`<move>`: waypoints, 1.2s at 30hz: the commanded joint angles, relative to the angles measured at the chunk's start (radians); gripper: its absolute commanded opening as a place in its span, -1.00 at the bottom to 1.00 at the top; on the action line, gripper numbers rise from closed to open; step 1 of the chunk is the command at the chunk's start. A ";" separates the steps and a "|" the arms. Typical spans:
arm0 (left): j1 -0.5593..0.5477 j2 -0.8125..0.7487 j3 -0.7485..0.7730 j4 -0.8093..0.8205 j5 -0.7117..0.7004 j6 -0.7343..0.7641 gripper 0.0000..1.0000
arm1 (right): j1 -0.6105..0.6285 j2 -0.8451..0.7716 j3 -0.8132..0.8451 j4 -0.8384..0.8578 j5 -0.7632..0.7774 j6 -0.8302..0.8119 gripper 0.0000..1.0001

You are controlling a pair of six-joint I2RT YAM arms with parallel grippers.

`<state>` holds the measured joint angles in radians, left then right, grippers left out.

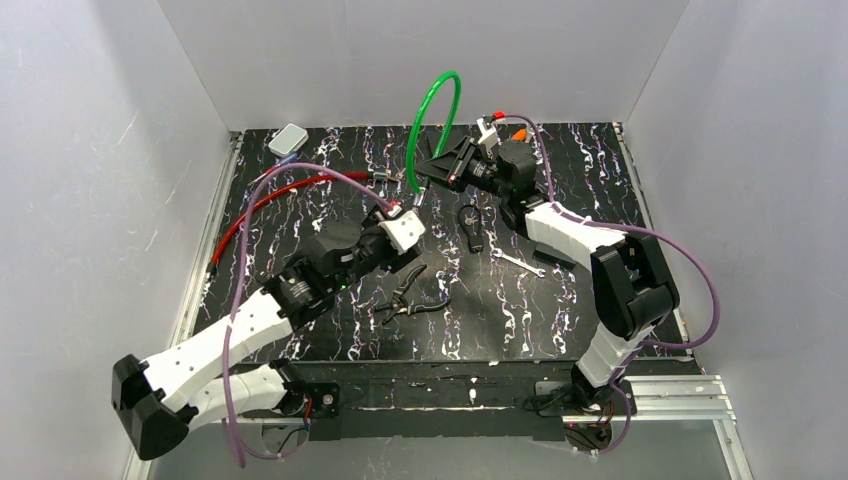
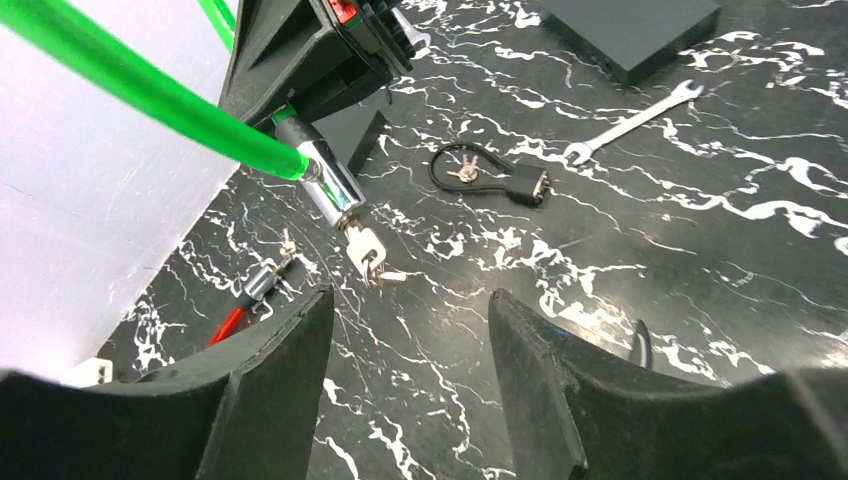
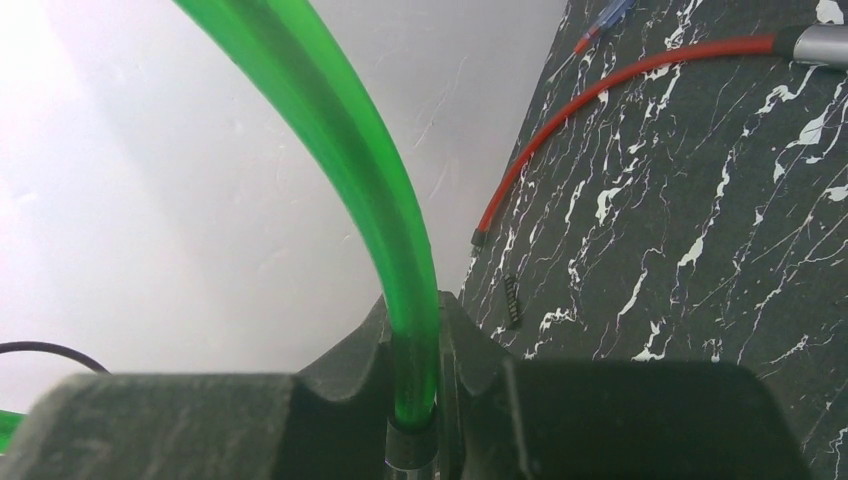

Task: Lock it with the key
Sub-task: Lock the lock.

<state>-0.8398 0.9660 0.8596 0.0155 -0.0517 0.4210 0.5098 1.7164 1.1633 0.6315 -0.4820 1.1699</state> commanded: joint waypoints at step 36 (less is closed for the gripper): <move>0.142 0.158 0.086 0.023 0.030 -0.572 -1.00 | -0.006 -0.024 -0.055 0.280 -0.014 0.125 -0.97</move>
<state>-0.7520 1.1408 0.8933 0.1077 -0.1206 -0.0060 0.5030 1.7164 1.0988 0.7624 -0.4744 1.2553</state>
